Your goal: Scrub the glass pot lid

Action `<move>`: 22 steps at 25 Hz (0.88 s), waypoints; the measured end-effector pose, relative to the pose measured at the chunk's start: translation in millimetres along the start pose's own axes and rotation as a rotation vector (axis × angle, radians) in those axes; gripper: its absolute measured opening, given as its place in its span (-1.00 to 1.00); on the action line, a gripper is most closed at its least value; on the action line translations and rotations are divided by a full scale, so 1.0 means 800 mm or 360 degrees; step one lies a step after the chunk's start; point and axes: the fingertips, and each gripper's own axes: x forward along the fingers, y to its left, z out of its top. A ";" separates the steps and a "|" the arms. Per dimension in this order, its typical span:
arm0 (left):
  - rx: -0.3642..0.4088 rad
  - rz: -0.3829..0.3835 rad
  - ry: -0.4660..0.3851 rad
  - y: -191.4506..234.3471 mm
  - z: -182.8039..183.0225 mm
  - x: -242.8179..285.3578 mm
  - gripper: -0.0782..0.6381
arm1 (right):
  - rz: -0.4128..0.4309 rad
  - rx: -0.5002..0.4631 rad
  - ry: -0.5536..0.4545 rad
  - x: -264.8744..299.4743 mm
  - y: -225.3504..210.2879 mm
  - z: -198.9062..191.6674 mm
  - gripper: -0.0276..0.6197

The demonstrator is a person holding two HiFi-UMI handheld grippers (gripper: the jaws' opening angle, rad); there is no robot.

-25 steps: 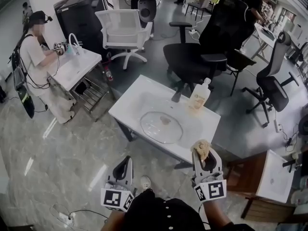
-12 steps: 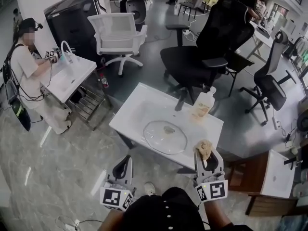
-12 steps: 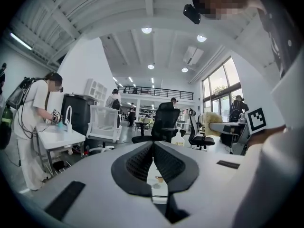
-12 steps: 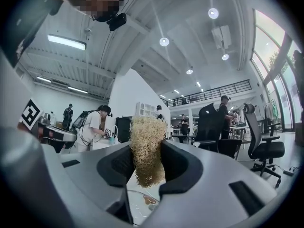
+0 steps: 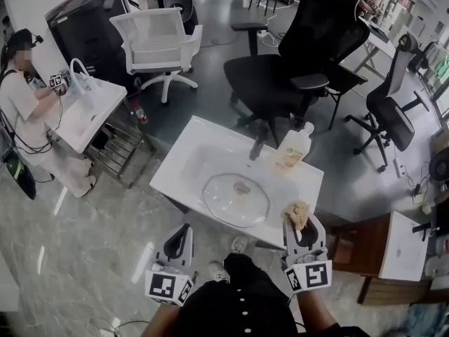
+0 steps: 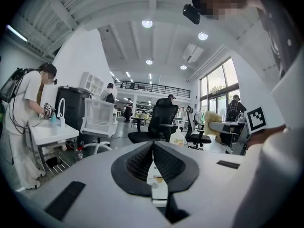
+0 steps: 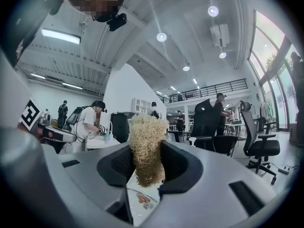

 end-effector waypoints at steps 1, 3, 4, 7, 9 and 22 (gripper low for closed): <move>0.0000 0.0003 0.0003 0.001 0.000 0.006 -0.70 | 0.0000 0.0002 0.0000 0.005 -0.004 -0.002 -0.45; 0.0002 0.0010 0.0006 0.003 0.001 0.020 -0.70 | 0.0006 0.0003 -0.0006 0.017 -0.012 -0.004 -0.45; 0.0004 0.0013 0.0006 0.004 0.002 0.028 -0.70 | 0.0010 0.0002 -0.0012 0.024 -0.016 -0.004 -0.45; 0.0012 0.0014 0.0007 0.006 0.008 0.054 -0.70 | 0.0037 -0.0004 -0.0023 0.046 -0.027 -0.004 -0.45; 0.0014 0.0011 0.0014 0.007 0.011 0.073 -0.70 | 0.0056 -0.0007 -0.0021 0.060 -0.036 -0.006 -0.45; 0.0031 -0.0030 0.0154 -0.003 -0.002 0.192 -0.70 | 0.0262 -0.0098 0.0063 0.144 -0.082 -0.044 -0.45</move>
